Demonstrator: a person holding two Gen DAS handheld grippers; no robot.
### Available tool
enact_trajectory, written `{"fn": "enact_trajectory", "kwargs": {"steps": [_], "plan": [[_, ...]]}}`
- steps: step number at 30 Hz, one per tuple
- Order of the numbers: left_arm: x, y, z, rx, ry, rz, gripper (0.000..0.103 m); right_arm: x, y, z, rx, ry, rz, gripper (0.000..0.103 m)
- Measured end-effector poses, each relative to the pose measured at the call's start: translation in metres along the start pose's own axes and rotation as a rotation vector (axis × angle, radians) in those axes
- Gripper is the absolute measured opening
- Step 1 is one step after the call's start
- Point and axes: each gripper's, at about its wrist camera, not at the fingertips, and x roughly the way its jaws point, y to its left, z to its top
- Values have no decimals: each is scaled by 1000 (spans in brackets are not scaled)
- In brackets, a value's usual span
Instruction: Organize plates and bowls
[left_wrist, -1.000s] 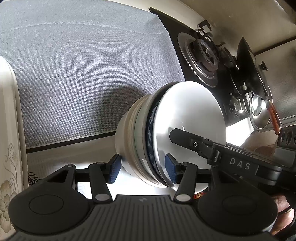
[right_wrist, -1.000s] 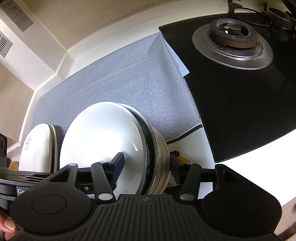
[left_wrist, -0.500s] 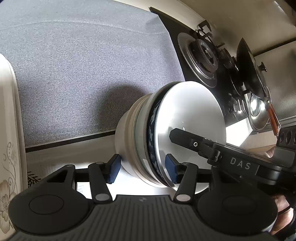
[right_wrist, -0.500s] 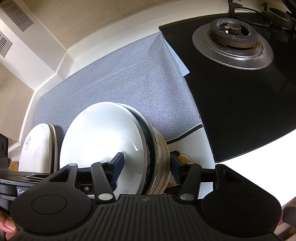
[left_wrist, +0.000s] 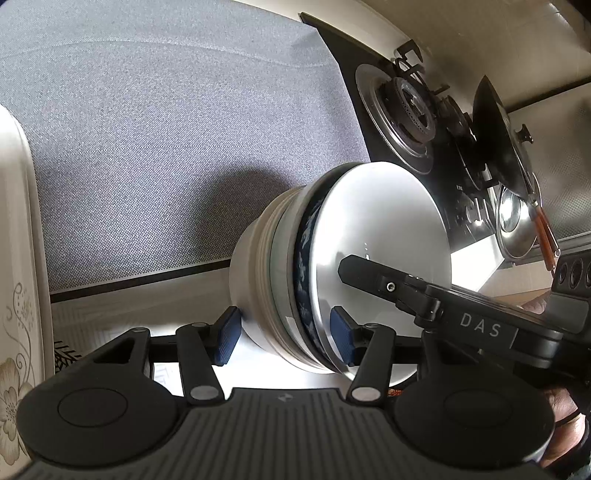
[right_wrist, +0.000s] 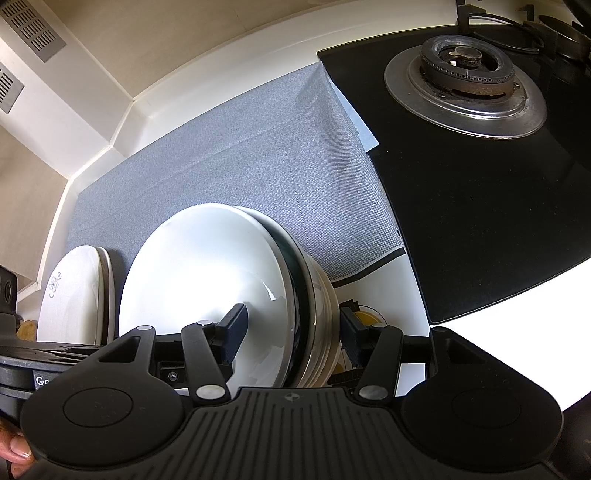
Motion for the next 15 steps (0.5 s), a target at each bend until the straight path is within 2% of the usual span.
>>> {"fn": "enact_trajectory", "kwargs": {"steps": [15], "plan": [[2,-1,1,8,1,-3,59,-2,1,-1,0,-6,-1,56]]}}
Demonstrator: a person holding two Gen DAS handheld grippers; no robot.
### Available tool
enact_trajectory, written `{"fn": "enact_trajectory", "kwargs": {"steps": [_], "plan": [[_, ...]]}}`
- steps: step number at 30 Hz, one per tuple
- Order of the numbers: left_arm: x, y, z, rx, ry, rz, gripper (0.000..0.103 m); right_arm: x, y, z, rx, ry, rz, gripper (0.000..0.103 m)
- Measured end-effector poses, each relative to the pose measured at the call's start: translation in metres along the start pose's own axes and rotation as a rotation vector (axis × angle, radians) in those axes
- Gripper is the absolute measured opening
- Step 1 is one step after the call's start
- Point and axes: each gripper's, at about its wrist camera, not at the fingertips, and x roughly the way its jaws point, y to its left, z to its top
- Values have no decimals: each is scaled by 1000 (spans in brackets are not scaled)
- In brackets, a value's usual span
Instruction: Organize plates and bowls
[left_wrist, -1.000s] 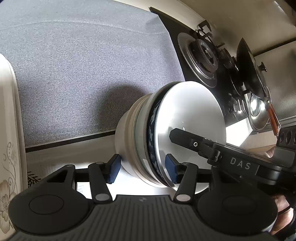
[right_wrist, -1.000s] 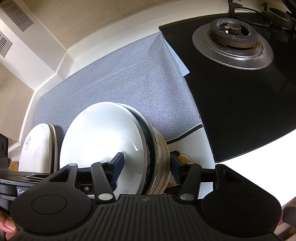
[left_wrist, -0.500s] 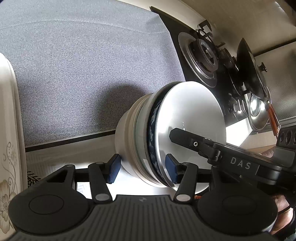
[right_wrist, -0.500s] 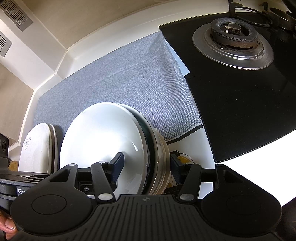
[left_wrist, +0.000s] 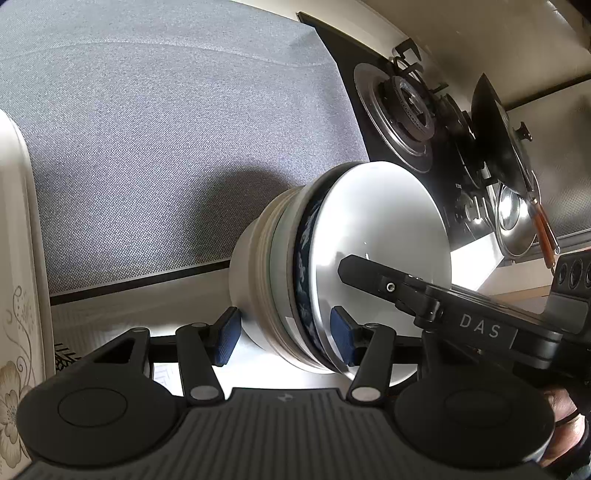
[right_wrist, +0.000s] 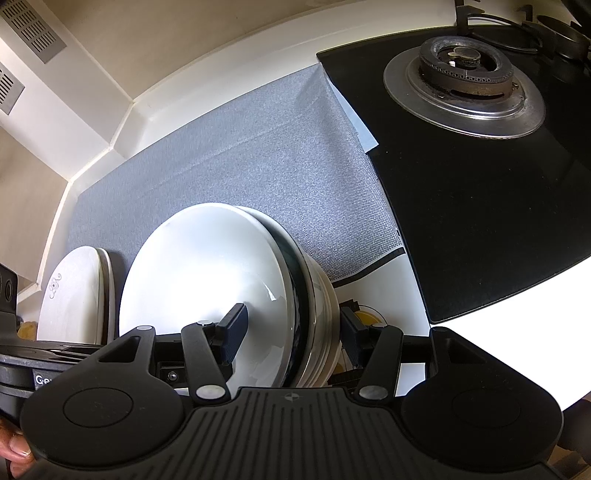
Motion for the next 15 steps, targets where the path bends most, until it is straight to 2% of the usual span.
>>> {"fn": "enact_trajectory", "kwargs": {"steps": [15], "plan": [[-2,1,-1,-5,2,-8,60,0,1,1,0,2,-2,56]]}}
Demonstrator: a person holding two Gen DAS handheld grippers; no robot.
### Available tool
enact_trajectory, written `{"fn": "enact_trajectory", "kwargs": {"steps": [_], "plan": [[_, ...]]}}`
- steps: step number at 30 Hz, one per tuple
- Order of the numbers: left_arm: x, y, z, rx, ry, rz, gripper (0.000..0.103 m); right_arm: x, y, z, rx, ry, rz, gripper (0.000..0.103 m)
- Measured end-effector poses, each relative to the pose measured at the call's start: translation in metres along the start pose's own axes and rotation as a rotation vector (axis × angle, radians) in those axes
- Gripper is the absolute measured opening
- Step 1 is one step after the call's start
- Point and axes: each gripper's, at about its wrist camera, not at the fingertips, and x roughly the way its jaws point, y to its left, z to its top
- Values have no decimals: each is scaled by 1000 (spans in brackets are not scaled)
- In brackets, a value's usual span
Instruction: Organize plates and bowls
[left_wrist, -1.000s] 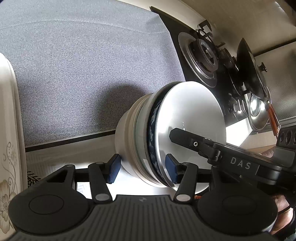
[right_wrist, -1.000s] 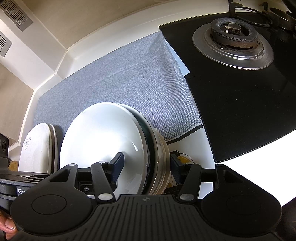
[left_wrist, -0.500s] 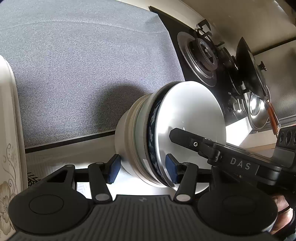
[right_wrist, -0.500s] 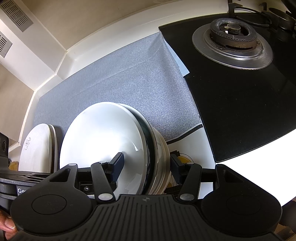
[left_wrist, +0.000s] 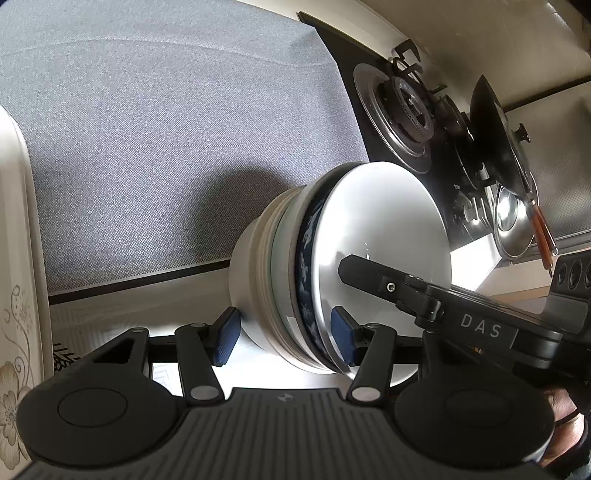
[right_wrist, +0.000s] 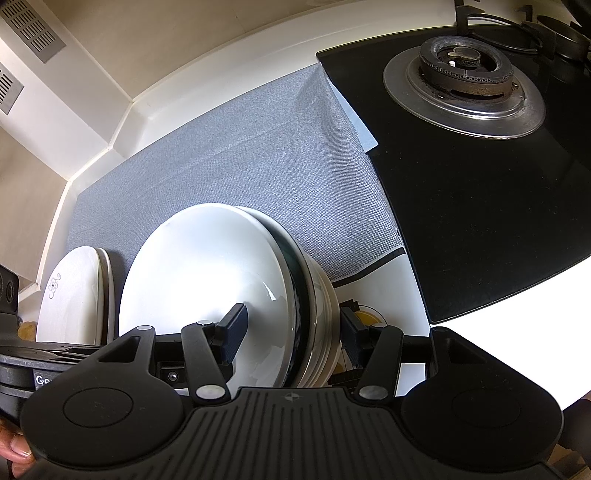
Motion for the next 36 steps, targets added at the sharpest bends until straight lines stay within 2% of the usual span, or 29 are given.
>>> {"fn": "enact_trajectory", "kwargs": {"steps": [36], "plan": [[-4,2,-4,-3,-16,-1,61,0,0,-1,-6,-8,3,56]]}}
